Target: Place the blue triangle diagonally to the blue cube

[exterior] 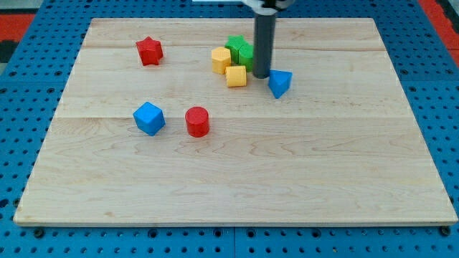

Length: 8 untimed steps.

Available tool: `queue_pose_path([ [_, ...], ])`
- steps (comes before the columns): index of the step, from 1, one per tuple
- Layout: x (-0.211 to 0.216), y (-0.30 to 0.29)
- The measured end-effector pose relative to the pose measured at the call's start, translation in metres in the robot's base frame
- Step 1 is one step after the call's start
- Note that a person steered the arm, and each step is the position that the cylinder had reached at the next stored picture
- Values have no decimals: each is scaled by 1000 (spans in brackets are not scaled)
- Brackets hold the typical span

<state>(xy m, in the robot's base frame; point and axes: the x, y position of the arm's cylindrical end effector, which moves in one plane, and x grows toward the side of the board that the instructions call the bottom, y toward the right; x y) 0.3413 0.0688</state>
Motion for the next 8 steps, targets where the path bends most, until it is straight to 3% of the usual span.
queue_pose_path([
  [1, -11, 36],
  [2, 23, 40],
  [4, 48, -16],
  [5, 55, 4],
  [7, 90, -64],
  [8, 94, -6],
])
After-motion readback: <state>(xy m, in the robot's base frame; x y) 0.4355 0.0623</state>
